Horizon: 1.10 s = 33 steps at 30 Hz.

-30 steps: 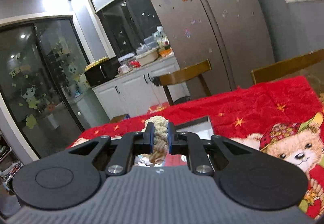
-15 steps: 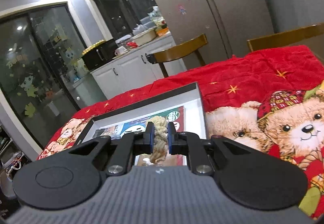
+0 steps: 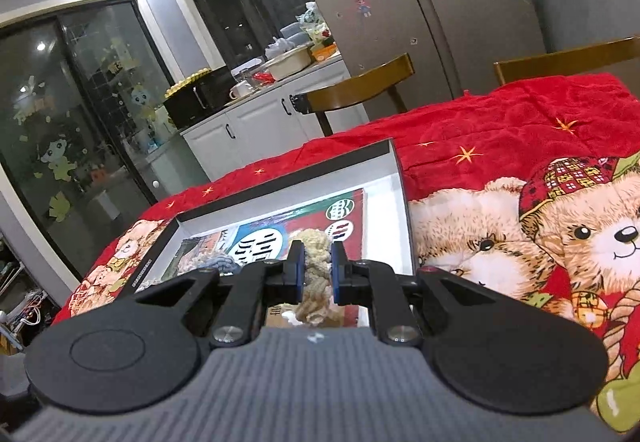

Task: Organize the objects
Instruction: 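Carry the lace scrunchie with left tool while right tool carries knitted scrunchie into box, then open both tools to drop the two scrunchies in the box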

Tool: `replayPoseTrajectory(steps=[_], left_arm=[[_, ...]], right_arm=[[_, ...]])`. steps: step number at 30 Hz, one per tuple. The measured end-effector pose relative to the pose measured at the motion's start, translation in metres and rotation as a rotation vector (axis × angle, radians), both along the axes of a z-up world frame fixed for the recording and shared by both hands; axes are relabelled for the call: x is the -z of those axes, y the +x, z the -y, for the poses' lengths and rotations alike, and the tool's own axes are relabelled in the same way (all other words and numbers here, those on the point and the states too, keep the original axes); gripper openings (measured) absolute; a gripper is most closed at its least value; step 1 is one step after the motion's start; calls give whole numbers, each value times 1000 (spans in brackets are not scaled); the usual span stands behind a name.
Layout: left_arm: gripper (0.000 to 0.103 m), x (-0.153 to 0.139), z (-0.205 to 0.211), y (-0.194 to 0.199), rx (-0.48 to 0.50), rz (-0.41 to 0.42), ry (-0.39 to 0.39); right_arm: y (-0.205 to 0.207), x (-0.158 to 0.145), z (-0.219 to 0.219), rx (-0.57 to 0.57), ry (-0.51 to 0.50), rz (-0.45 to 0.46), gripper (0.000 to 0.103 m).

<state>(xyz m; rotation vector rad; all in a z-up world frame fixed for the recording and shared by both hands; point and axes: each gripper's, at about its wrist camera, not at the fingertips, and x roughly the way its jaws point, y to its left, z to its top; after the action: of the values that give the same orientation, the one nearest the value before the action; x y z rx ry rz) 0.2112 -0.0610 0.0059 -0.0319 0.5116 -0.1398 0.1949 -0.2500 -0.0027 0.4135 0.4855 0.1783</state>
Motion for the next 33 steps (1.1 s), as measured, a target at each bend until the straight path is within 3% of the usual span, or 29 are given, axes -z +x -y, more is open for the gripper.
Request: replayPoseTrajectory(steps=[10, 19, 33], left_arm=[[12, 4, 5, -1, 8, 5, 24], [12, 7, 3, 1, -4, 8, 36], [13, 8, 5, 1, -4, 22, 53]], right_arm=[[6, 5, -4, -23, -7, -22, 15], [4, 2, -17, -22, -100, -4, 16], [7, 8, -18, -10, -113, -38, 15]])
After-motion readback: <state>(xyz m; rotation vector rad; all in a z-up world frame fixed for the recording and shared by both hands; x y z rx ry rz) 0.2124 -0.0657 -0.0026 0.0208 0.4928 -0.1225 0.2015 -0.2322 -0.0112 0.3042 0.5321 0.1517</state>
